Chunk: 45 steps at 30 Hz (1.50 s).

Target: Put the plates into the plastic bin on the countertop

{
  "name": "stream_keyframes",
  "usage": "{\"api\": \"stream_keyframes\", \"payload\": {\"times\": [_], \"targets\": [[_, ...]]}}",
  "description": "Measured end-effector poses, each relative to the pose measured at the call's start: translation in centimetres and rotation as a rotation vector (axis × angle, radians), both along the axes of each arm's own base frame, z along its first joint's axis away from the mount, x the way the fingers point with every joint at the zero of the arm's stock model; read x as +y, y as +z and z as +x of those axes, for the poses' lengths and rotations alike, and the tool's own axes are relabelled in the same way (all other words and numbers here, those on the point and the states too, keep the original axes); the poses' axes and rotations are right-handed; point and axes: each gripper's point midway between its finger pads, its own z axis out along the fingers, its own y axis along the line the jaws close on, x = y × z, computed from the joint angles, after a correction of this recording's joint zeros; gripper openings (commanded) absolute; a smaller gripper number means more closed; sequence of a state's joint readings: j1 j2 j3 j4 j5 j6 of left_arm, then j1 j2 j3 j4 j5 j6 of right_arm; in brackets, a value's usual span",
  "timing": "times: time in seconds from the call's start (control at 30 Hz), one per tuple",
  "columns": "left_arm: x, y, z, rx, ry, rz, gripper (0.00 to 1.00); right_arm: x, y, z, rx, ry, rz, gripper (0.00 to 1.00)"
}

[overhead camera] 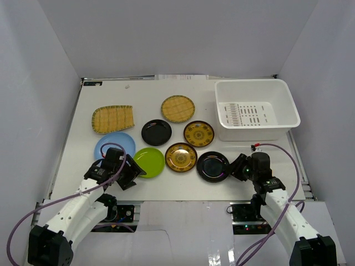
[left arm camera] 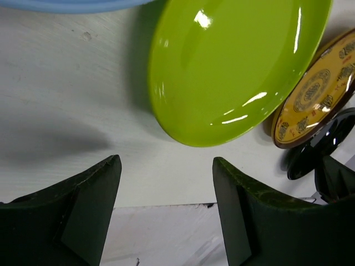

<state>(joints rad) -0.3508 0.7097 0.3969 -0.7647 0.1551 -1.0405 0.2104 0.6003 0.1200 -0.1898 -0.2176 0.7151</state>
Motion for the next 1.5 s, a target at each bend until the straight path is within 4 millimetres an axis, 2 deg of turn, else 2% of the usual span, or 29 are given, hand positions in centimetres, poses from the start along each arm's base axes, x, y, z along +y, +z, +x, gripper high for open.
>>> {"api": "stream_keyframes", "payload": {"times": [0.07, 0.13, 0.2, 0.23, 0.37, 0.53, 0.67, 0.83, 0.93, 1.07, 1.13, 1.17, 1.2, 1.23, 1.33, 1.5], "targets": [[0.2, -0.5, 0.3, 0.005, 0.016, 0.014, 0.77, 0.1, -0.1, 0.0, 0.001, 0.0, 0.005, 0.32], [0.4, -0.9, 0.7, 0.003, 0.032, 0.027, 0.77, 0.0, -0.1, 0.0, 0.002, -0.004, -0.001, 0.22], [0.5, -1.2, 1.2, -0.001, 0.044, 0.04, 0.77, -0.2, -0.2, 0.0, 0.0, -0.009, -0.009, 0.16], [0.6, -1.3, 1.4, -0.004, 0.049, 0.045, 0.77, -0.3, -0.3, 0.0, 0.001, -0.009, -0.015, 0.1], [0.7, -1.8, 2.1, -0.02, 0.071, 0.054, 0.76, -0.4, 0.5, -0.1, -0.015, -0.01, -0.013, 0.08], [0.7, -1.8, 3.1, -0.063, 0.092, 0.046, 0.64, -0.4, 3.3, 0.0, -0.062, 0.019, -0.029, 0.08], [0.8, -2.0, 3.4, -0.079, 0.101, 0.05, 0.53, 0.1, 7.5, -0.1, -0.121, 0.064, -0.021, 0.08], [0.9, -2.4, 3.7, -0.085, 0.105, 0.061, 0.4, 2.1, 15.4, 0.0, -0.267, 0.178, 0.071, 0.08], [1.1, -2.6, 3.9, -0.09, 0.112, 0.071, 0.35, 2.9, 19.4, 0.6, -0.339, 0.227, 0.096, 0.08], [1.2, -2.8, 4.1, -0.103, 0.12, 0.075, 0.21, 3.2, 24.5, 3.6, -0.455, 0.227, 0.074, 0.08], [1.2, -2.8, 4.4, -0.117, 0.125, 0.071, 0.13, 3.0, 26.9, 6.1, -0.504, 0.2, 0.043, 0.08], [1.1, -2.6, 4.5, -0.128, 0.126, 0.066, 0.04, 2.9, 27.8, 7.4, -0.524, 0.185, 0.029, 0.08], [1.0, -2.3, 4.8, -0.141, 0.124, 0.059, 0.0, 2.6, 28.7, 8.7, -0.542, 0.164, 0.013, 0.08], [0.9, -2.0, 5.0, -0.158, 0.124, 0.05, 0.0, 2.2, 29.5, 10.2, -0.56, 0.135, -0.009, 0.08], [0.8, -1.3, 5.3, -0.198, 0.111, 0.042, 0.0, -0.6, 30.4, 14.2, -0.586, 0.011, -0.093, 0.08], [1.0, -0.9, 4.9, -0.22, 0.088, 0.051, 0.0, -7.3, 28.5, 17.8, -0.543, -0.233, -0.265, 0.08]]}}
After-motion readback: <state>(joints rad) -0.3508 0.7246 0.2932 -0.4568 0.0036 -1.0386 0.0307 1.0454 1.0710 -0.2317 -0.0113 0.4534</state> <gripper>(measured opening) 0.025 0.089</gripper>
